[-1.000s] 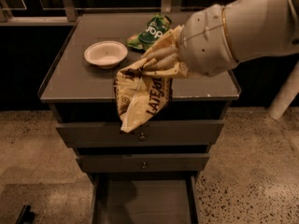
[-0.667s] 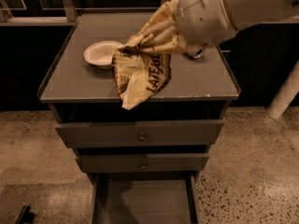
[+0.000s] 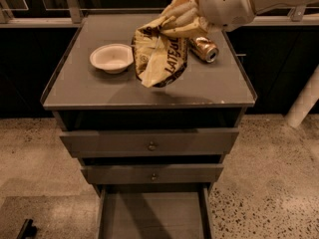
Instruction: Pick brown chip bag from bottom drawer and place on counter
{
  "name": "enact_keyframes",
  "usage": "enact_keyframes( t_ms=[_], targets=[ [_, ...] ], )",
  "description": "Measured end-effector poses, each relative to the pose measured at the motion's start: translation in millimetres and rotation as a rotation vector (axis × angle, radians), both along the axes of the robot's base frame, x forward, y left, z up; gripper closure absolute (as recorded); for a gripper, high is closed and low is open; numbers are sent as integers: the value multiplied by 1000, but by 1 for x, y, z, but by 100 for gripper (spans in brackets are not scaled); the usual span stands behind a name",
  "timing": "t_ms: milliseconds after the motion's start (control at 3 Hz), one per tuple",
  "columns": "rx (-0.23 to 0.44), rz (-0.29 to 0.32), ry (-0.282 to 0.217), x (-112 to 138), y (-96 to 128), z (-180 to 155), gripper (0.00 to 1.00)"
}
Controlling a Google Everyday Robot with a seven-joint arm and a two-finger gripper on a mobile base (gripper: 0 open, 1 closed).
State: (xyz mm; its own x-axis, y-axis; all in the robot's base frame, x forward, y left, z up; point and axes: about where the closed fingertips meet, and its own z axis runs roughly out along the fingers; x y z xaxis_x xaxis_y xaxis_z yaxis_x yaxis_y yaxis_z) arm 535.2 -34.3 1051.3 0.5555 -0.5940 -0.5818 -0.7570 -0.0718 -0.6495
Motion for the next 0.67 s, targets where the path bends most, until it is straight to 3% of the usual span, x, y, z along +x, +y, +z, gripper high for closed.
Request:
enact_keyframes(
  t_ms=[333, 667],
  targets=[
    [32, -48, 47, 27, -12, -20, 100],
    [19, -92, 81, 55, -20, -28, 100]
  ],
)
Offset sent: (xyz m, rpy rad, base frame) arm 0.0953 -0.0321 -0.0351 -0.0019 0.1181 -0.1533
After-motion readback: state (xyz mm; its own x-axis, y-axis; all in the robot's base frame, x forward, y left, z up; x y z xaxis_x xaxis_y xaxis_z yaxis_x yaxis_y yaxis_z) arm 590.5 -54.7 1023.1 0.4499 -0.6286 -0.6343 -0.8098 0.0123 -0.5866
